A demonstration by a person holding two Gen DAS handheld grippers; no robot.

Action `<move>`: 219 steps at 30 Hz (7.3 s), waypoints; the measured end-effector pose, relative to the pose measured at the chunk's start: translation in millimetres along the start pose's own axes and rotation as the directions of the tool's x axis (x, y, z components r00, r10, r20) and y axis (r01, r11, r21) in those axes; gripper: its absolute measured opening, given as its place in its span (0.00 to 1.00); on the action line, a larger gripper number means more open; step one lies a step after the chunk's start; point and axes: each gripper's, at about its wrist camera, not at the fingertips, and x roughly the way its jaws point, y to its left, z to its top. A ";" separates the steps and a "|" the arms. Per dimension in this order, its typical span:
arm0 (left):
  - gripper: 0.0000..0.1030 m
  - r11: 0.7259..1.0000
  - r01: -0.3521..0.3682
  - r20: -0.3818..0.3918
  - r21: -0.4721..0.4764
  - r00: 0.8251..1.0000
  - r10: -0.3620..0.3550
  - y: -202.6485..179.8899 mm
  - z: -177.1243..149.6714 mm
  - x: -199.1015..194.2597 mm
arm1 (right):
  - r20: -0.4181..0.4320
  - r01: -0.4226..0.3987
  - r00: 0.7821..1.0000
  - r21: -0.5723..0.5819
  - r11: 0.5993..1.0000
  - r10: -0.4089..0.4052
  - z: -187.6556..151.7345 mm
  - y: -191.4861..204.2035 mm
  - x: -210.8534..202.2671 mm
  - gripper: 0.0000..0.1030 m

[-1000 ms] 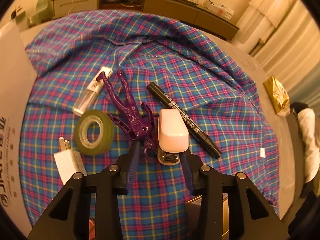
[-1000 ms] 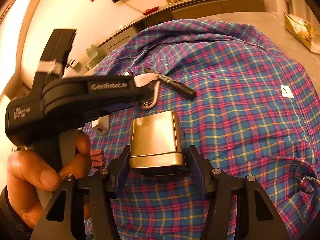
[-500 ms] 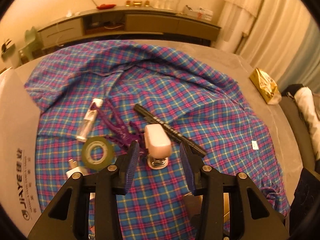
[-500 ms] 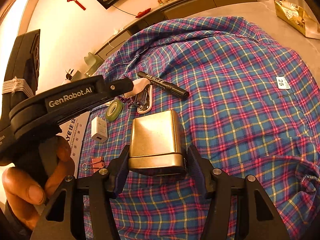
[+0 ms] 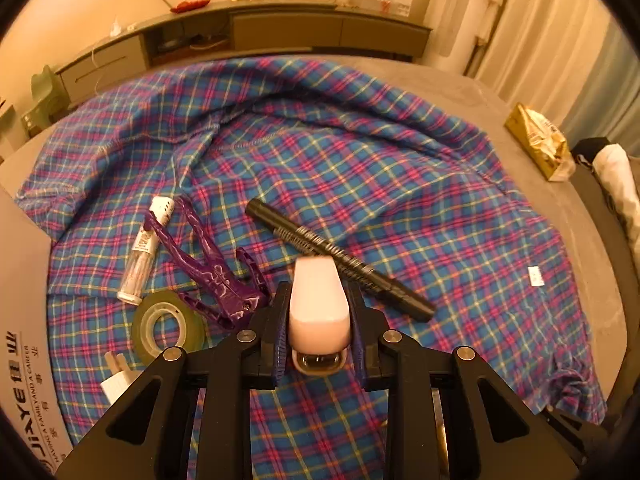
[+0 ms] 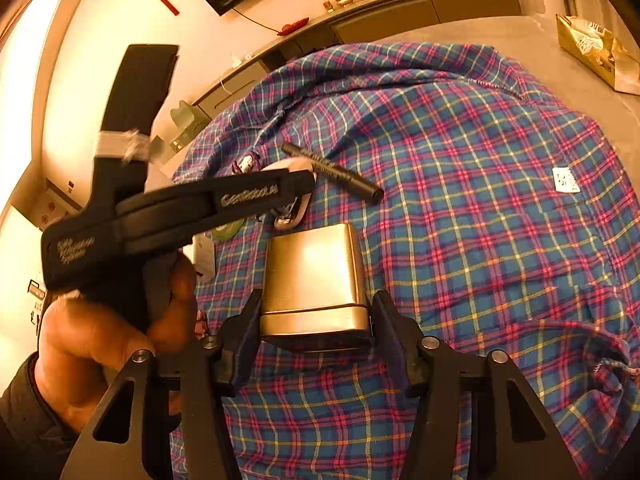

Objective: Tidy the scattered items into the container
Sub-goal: 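Grasp the white stapler with the left tool and lift it, then carry the stapler and gold box toward the cardboard box with both tools, then lower the gold box into the cardboard box and open the right tool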

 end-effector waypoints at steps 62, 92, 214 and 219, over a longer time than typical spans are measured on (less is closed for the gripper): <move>0.26 0.997 0.009 0.294 -0.078 0.956 0.015 42.9 -119.3 -239.5 | 0.059 -0.165 0.982 -0.173 0.971 0.177 -42.3 78.5 -65.9 0.52; 0.26 0.979 0.072 0.402 -0.191 0.915 0.011 120.6 -149.0 -297.8 | 0.030 -0.190 0.975 -0.408 0.893 0.221 -58.7 191.5 -95.0 0.52; 0.26 0.959 -0.072 0.023 -0.273 0.996 0.082 302.1 -159.2 -221.8 | -0.473 -0.158 0.877 -0.447 0.881 -0.083 42.2 419.9 257.8 0.52; 0.26 0.956 -0.059 0.003 -0.287 0.998 0.063 305.6 -155.0 -219.8 | -0.461 -0.144 0.883 -0.444 0.884 -0.088 42.2 421.3 262.1 0.52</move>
